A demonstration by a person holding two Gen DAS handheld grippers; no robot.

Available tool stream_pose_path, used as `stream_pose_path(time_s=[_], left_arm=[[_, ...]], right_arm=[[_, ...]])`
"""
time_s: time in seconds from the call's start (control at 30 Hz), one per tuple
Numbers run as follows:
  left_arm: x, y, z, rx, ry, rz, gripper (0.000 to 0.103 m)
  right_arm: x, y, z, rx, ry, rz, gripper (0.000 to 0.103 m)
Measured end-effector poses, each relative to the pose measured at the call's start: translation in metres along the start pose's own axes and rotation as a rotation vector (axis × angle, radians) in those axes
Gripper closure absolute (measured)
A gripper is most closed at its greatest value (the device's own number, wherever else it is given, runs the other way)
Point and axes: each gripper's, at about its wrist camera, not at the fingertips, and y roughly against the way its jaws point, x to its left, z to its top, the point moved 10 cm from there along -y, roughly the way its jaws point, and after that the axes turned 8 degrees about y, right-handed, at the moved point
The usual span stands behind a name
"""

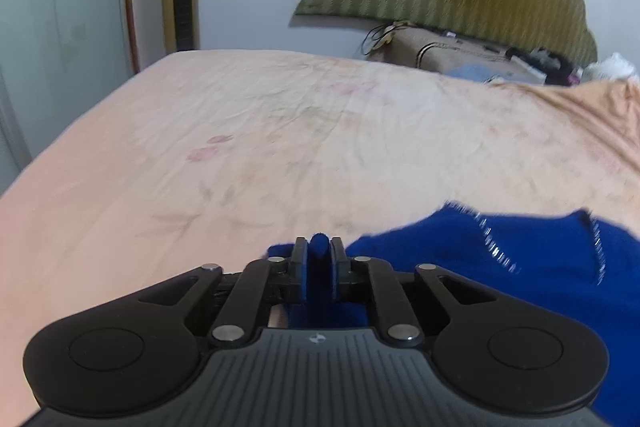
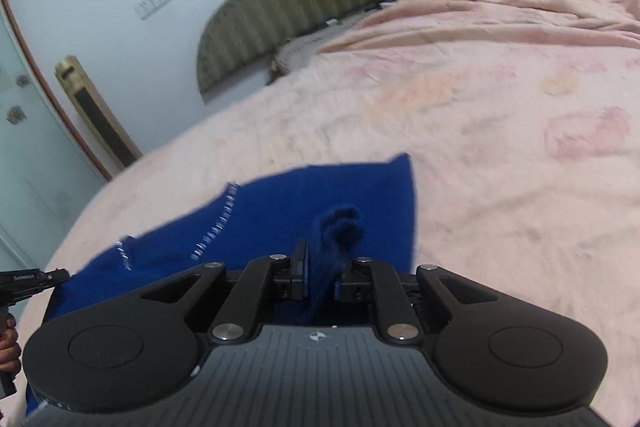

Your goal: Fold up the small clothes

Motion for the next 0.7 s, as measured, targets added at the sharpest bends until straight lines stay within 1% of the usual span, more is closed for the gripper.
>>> stream_pose_path(time_s=[0.03,0.07,0.1,0.13,0.17,0.2,0.23,0.27,0.3,0.37,0.47,0.5,0.57,0.6,0.63,0.67,0.7], left_arm=[[0.002,0.003,-0.002,0.001,-0.019,0.019,0.086],[0.004,0.007,-0.005,0.0,-0.038,0.041,0.078],[0.006,0.013,-0.007,-0.006,-0.052,0.062,0.073],[0.008,0.021,-0.007,-0.027,-0.065,0.079,0.065],[0.008,0.031,-0.007,-0.058,-0.079,0.093,0.053],[0.007,0.04,-0.008,-0.084,-0.099,0.105,0.046],[0.005,0.048,-0.009,-0.104,-0.123,0.12,0.035],[0.004,0.056,-0.01,-0.126,-0.146,0.144,0.033],[0.002,0.065,-0.011,-0.152,-0.17,0.171,0.033],[-0.004,0.076,-0.016,-0.172,-0.206,0.186,0.032],[-0.021,0.077,-0.033,-0.135,-0.277,0.14,0.03],[-0.024,0.073,-0.039,-0.122,-0.311,0.148,0.03],[-0.022,0.062,-0.052,-0.091,-0.369,0.212,0.03],[-0.018,0.057,-0.056,-0.075,-0.374,0.235,0.031],[-0.015,0.054,-0.059,-0.064,-0.362,0.235,0.031],[-0.011,0.054,-0.06,-0.062,-0.339,0.222,0.031],[-0.009,0.056,-0.059,-0.061,-0.319,0.214,0.03]], right_arm=[[-0.003,0.002,0.0,-0.005,-0.006,-0.002,0.082],[-0.006,0.004,0.001,-0.012,-0.019,-0.001,0.079],[-0.011,0.006,0.003,-0.02,-0.041,0.0,0.076],[-0.014,0.005,0.004,-0.022,-0.063,0.009,0.075],[-0.016,0.005,0.004,-0.02,-0.081,0.028,0.075],[-0.016,0.004,0.004,-0.014,-0.09,0.05,0.075],[-0.016,0.002,0.003,-0.004,-0.087,0.064,0.08],[-0.014,0.001,0.002,0.007,-0.073,0.065,0.088],[-0.013,-0.002,0.0,0.021,-0.057,0.058,0.091],[-0.011,-0.005,-0.003,0.033,-0.044,0.044,0.095],[-0.009,-0.005,0.002,0.021,-0.034,0.032,0.095],[-0.008,-0.005,0.006,0.004,-0.03,0.029,0.095],[-0.007,-0.005,0.016,-0.038,-0.021,0.034,0.095],[-0.008,-0.005,0.02,-0.053,-0.018,0.038,0.095],[-0.009,-0.008,0.022,-0.05,-0.016,0.026,0.094],[-0.012,-0.013,0.02,-0.019,-0.018,0.004,0.087],[-0.016,-0.019,0.016,0.027,-0.023,-0.024,0.084]])
